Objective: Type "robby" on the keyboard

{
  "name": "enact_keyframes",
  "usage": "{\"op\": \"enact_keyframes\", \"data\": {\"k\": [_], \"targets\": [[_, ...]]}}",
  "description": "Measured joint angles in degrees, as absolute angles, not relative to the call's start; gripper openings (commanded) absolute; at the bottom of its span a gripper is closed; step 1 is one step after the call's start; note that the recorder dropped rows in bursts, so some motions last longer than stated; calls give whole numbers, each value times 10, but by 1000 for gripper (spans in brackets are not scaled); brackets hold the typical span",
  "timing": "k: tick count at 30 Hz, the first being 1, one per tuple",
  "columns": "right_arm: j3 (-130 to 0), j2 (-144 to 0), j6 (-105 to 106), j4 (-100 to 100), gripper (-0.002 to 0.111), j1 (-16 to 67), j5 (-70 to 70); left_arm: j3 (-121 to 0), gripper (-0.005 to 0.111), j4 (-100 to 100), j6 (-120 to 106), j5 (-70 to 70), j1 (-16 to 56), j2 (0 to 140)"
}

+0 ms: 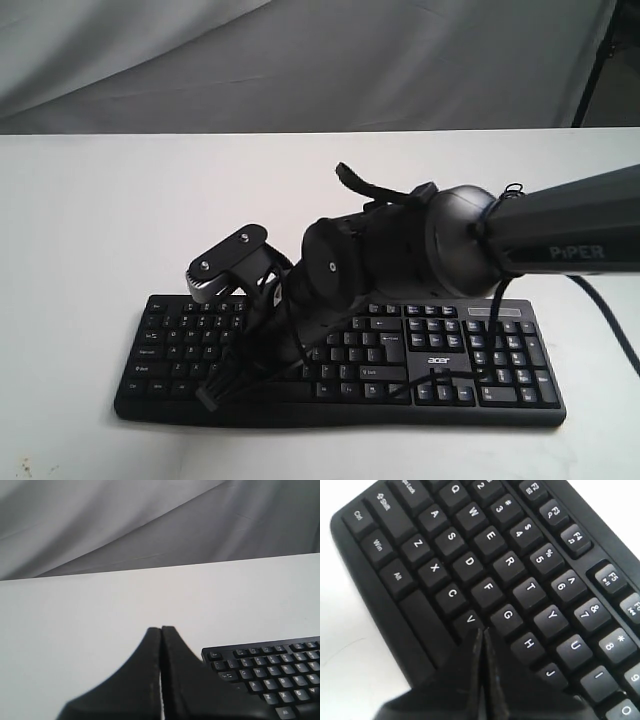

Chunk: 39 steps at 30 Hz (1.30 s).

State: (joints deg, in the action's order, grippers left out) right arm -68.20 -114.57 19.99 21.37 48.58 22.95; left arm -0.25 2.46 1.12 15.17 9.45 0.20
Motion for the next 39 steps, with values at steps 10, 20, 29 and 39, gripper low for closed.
{"op": "enact_keyframes", "data": {"k": [10,20,29,39], "targets": [[-684,-1163,201,220,0,486,220,-2,0,25,11,152,95,2],[-684,-1140,201,209,0,486,219,-2,0,25,11,152,95,2],[-684,-1166,201,215,0,486,217,-2,0,25,11,152,95,2],[-748,-1143,193,184,0,439,268,-2,0,25,11,152,95,2]]}}
